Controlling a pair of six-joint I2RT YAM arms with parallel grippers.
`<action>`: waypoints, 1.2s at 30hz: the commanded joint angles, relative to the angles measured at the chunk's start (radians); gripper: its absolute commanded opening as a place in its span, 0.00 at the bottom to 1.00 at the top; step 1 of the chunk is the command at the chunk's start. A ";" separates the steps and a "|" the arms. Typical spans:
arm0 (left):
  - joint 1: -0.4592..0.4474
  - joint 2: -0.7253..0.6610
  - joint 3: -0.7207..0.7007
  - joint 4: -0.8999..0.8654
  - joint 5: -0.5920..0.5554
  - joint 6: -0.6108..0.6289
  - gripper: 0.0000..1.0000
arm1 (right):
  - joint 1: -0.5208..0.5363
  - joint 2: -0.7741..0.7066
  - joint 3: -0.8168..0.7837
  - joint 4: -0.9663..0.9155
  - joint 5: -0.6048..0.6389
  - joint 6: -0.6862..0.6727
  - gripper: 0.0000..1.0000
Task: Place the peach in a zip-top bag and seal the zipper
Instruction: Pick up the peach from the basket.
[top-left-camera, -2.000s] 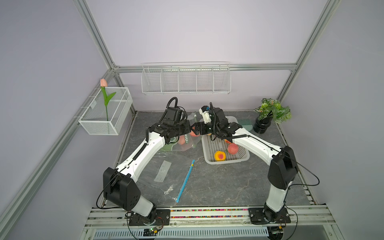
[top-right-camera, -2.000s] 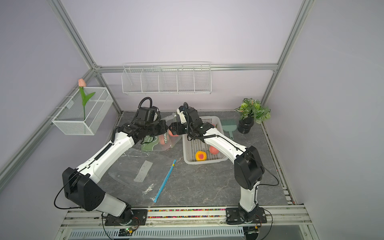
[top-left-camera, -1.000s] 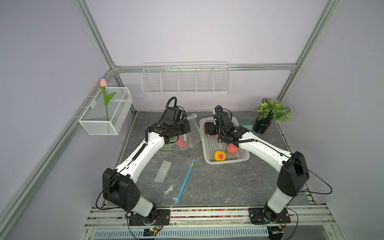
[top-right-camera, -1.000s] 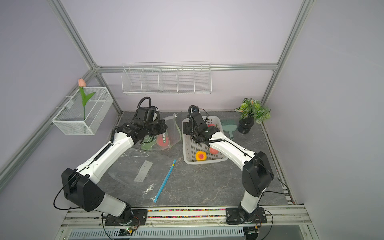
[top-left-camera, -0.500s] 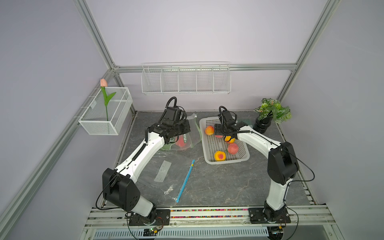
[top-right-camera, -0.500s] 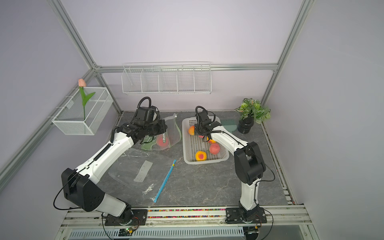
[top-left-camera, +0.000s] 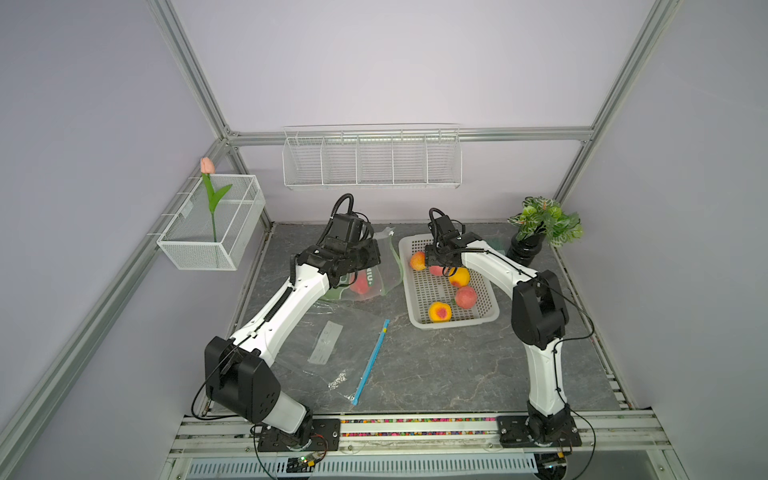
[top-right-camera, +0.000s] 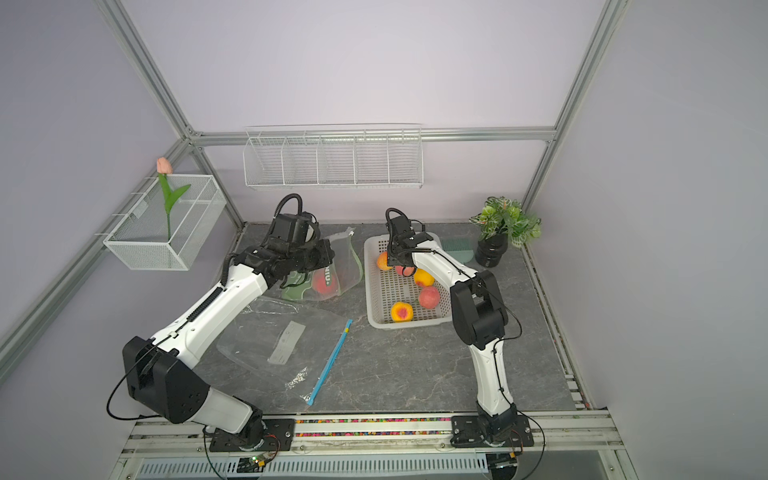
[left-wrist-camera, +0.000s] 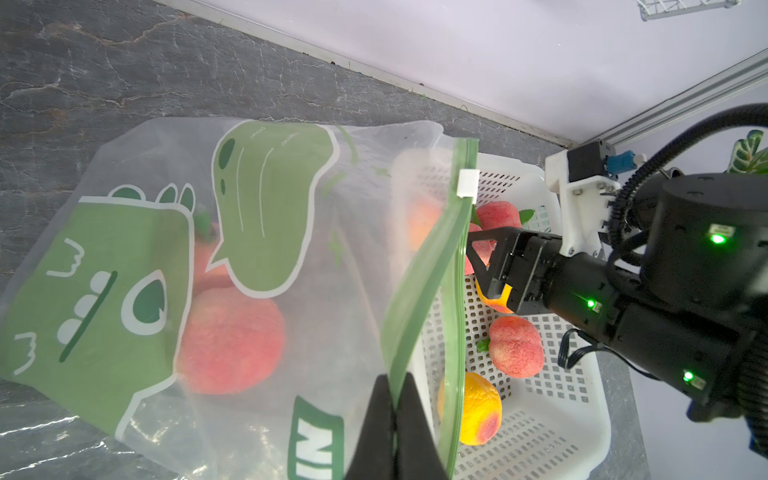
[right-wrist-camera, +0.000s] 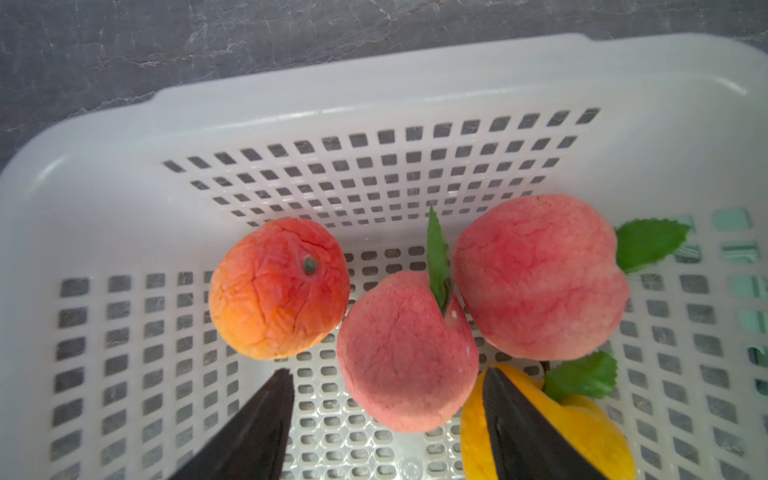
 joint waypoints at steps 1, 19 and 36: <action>0.004 -0.030 -0.005 -0.004 -0.010 0.001 0.00 | -0.010 0.034 0.034 -0.059 0.013 0.000 0.74; 0.005 -0.027 -0.003 -0.005 -0.004 0.003 0.00 | -0.034 0.147 0.120 -0.107 -0.018 0.011 0.73; 0.006 -0.023 -0.003 -0.004 0.004 0.003 0.00 | -0.036 -0.078 -0.087 0.058 -0.093 0.023 0.60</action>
